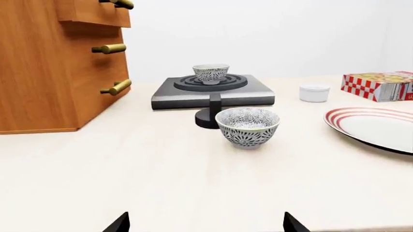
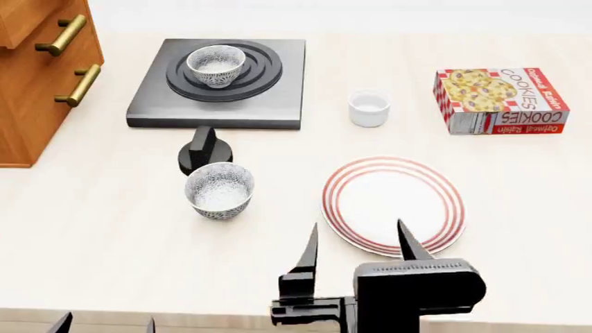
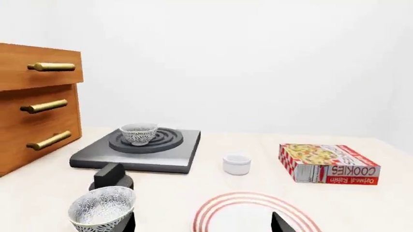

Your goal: Pick the akita bowl on the stove and place it on the plate.

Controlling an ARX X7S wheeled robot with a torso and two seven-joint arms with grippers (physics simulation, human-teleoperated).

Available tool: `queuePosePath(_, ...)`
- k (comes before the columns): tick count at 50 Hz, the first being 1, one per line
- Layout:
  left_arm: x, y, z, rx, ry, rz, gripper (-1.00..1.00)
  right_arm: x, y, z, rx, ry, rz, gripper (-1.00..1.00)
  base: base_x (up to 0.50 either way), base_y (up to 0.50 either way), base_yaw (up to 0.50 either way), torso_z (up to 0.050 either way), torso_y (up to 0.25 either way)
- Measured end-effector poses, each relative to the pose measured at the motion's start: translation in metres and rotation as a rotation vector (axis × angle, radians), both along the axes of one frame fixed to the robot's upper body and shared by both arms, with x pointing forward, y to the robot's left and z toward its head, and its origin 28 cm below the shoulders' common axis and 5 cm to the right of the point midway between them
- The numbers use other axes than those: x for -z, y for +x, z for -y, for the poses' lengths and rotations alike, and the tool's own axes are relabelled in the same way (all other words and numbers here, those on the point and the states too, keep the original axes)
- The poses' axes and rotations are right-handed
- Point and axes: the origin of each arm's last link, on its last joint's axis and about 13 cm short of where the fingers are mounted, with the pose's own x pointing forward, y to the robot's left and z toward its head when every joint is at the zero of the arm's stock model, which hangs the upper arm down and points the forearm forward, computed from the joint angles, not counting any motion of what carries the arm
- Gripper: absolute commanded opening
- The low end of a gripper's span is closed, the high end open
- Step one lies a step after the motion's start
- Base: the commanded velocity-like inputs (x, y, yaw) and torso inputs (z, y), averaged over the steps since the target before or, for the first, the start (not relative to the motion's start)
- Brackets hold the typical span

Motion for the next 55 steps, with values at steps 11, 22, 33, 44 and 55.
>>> queuePosePath(11, 0.001, 0.000, 0.000, 0.000, 0.002, 0.000, 1.00, -0.113, 0.028, 0.002, 0.035, 0.082, 0.127, 1.00, 0.00, 0.00, 0.00, 0.000, 0.000)
queuePosePath(22, 0.002, 0.001, 0.000, 0.001, 0.006, -0.002, 1.00, -0.145, 0.011, 0.032, 0.122, 0.066, 0.141, 1.00, 0.00, 0.00, 0.00, 0.000, 0.000)
queuePosePath(33, 0.002, 0.001, 0.000, 0.000, 0.009, -0.005, 1.00, -0.134, -0.001, 0.050, 0.192, 0.099, 0.084, 1.00, 0.00, 0.00, 0.00, 0.000, 0.000)
queuePosePath(44, 0.002, 0.001, 0.000, -0.001, 0.010, -0.007, 1.00, -0.126, -0.005, 0.054, 0.223, 0.091, 0.016, 1.00, 0.00, 0.00, 0.00, 0.000, 0.000)
queuePosePath(55, 0.002, 0.000, 0.000, -0.002, 0.010, -0.007, 1.00, -0.121, -0.006, 0.053, 0.220, 0.058, -0.020, 1.00, 0.00, 0.00, 0.00, 0.000, 0.000)
